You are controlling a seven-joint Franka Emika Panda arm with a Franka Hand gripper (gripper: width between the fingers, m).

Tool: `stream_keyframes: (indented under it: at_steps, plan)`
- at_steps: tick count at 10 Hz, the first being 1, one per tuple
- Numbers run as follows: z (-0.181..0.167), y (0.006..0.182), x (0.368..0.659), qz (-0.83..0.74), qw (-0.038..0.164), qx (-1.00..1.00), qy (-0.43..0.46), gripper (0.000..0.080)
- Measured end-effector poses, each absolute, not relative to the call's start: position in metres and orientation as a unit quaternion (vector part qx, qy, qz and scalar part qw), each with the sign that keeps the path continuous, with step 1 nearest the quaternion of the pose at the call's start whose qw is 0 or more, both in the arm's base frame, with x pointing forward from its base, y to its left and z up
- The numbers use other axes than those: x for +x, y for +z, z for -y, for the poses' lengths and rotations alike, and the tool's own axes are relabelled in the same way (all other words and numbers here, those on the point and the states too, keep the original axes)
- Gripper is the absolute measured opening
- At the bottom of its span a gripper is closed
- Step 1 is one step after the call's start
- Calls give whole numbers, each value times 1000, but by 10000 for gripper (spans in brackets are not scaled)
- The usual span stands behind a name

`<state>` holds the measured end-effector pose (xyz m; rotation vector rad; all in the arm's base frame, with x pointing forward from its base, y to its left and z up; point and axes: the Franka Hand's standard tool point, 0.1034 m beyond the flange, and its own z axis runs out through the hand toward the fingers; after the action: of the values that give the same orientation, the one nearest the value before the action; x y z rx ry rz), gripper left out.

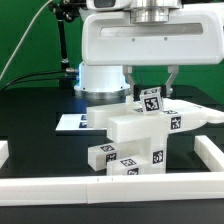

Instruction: Assemble chair

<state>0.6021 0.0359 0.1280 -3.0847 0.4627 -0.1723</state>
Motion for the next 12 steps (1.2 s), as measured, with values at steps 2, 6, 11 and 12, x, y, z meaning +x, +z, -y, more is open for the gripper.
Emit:
stream_keyframes:
  at_steps: [2, 6, 11, 12]
  plan:
    - [-36, 128, 602, -130, 8, -990, -55, 616]
    - [-33, 135, 604, 16, 18, -998, -60, 648]
    - [-38, 145, 601, 139, 18, -989, -44, 649]
    - [-37, 145, 601, 155, 17, -987, -44, 649]
